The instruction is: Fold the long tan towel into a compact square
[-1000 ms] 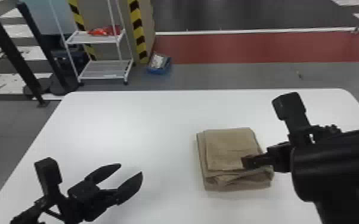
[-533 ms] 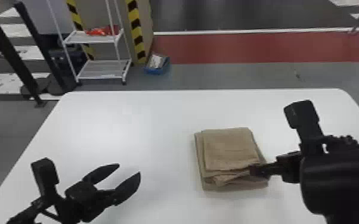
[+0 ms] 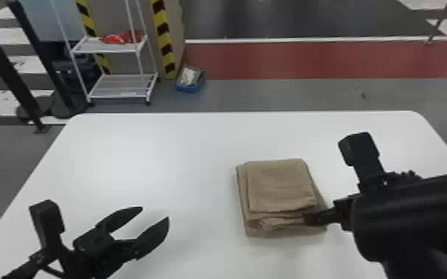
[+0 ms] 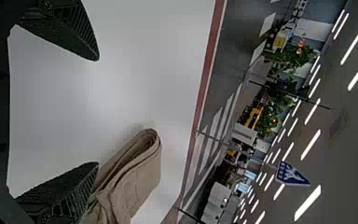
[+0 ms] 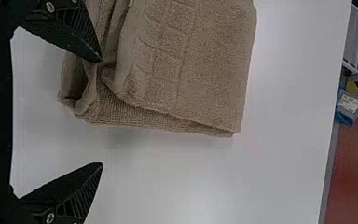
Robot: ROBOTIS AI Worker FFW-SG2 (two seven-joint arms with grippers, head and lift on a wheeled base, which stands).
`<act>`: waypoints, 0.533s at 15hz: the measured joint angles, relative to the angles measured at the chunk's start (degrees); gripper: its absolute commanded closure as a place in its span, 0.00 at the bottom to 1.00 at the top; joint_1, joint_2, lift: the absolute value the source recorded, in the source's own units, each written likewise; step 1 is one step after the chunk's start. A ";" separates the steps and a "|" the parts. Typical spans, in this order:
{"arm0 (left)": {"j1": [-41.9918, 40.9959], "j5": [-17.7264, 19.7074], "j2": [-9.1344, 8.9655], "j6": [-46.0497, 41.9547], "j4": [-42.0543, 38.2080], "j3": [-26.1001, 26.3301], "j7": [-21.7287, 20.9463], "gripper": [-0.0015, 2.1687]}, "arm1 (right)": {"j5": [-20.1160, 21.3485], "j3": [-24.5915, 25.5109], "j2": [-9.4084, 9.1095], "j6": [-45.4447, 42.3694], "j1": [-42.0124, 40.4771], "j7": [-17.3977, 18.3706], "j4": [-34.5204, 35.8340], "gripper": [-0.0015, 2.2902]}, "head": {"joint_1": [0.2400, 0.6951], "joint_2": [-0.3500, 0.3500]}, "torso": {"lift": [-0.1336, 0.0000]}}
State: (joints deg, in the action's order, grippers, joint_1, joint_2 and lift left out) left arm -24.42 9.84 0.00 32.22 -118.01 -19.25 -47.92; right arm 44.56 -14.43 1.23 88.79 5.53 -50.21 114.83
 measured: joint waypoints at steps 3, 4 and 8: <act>-0.04 0.00 0.00 0.02 0.06 -0.07 -0.16 0.04 | 0.91 -0.30 0.00 0.44 0.34 -0.87 -1.86 0.04 | 1.00 0.59 | 0.07; -0.04 0.00 0.00 0.01 0.06 -0.08 -0.16 0.04 | 1.08 -0.32 0.00 0.46 0.35 -0.97 -2.07 0.04 | 1.00 0.59 | 0.07; -0.09 0.00 0.00 -0.01 0.07 -0.10 -0.20 0.04 | 2.63 0.29 -0.11 1.09 0.40 -4.60 -0.89 0.04 | 1.00 0.60 | 0.07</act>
State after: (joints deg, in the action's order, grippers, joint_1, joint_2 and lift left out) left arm -24.51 9.84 0.00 32.21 -117.93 -19.35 -48.11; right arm 47.19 -14.14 1.12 89.89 5.93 -54.81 113.94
